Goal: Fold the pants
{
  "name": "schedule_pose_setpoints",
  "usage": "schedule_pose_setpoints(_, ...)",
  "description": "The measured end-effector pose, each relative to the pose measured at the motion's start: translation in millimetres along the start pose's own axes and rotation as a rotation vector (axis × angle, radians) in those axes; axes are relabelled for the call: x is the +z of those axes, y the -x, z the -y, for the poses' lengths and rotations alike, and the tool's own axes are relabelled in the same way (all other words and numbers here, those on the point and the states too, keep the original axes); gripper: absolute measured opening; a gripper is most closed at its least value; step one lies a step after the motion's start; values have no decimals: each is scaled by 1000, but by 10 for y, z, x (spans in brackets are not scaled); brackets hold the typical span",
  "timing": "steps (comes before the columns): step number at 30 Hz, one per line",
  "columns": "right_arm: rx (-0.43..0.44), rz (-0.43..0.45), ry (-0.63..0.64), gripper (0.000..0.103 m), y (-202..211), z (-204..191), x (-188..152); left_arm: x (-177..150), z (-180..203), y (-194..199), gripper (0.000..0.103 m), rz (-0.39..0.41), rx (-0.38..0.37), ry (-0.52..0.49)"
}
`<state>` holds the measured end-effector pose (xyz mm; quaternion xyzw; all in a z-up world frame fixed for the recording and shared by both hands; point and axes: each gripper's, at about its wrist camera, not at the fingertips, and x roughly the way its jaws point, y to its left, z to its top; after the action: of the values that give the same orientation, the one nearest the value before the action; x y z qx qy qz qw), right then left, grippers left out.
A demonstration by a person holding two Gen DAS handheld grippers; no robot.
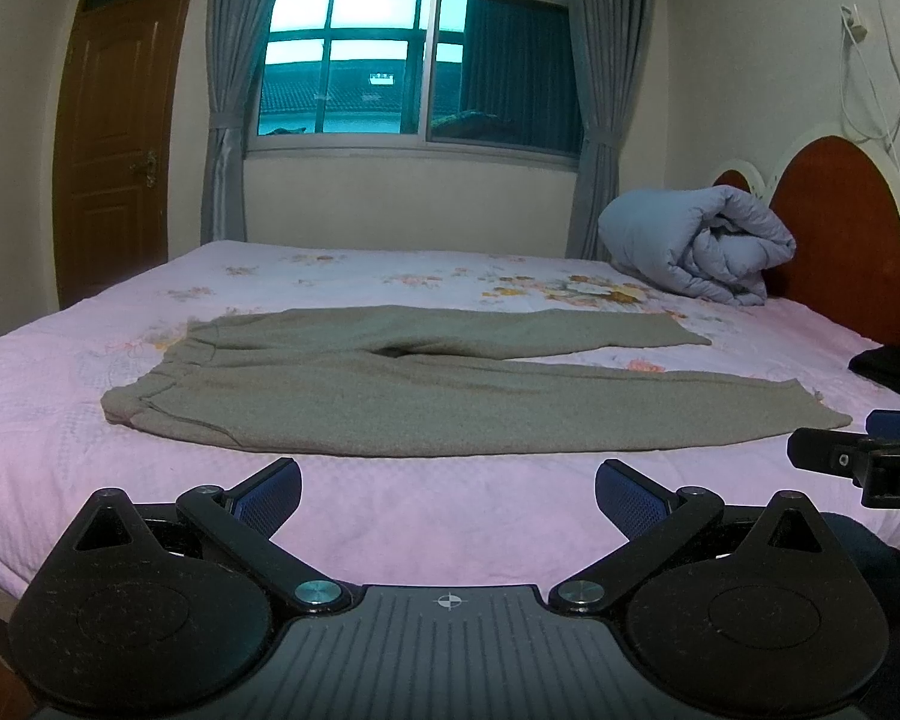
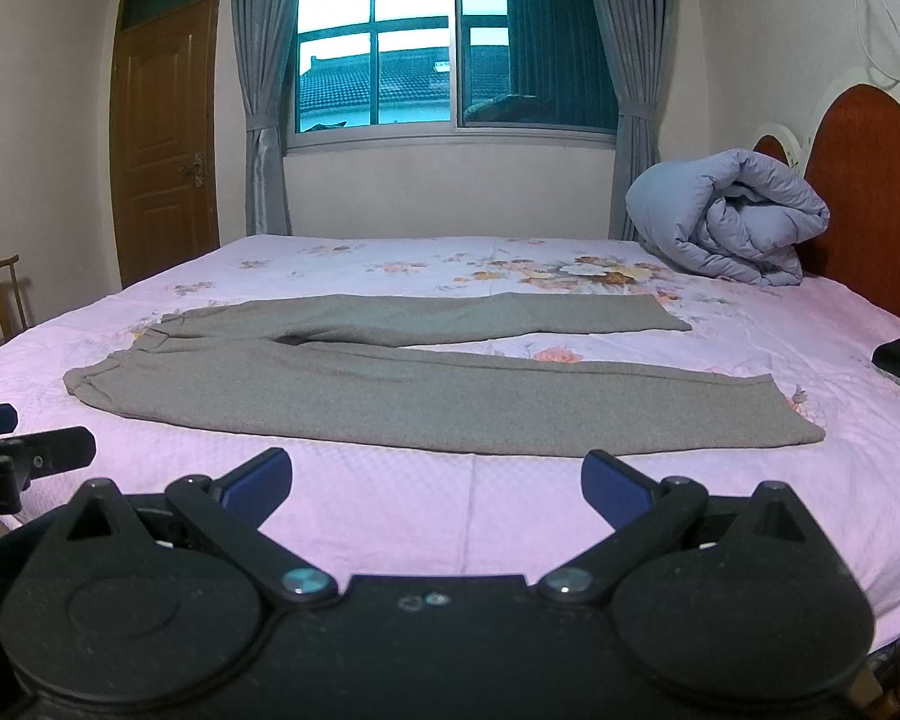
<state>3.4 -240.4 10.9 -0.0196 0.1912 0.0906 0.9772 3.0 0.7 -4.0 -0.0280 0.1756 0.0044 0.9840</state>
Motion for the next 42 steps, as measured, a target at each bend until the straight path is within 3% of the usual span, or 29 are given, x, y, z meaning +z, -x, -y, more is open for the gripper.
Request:
schedule_pose_setpoints(21,0,-7,-3,97,-26,4,-37,-12,-27,-24,103,-13,-2,-4)
schedule_pose_setpoints(27,22,-20,-22,97,-62,46,10,49,-221,-51,103,-43,-34,69)
schedule_pose_setpoints(30,46,-6,-49,97,-148,128,139,150,-432,-128,103,-38,-33,91)
schedule_pose_setpoints(34,55,17,-57,97,-359,231,459,383,-779,-400,103,-44,31,130)
schedule_pose_setpoints(42,51,56,9,97,-968,331,1182,997,-1567,-1158,103,-38,117,163)
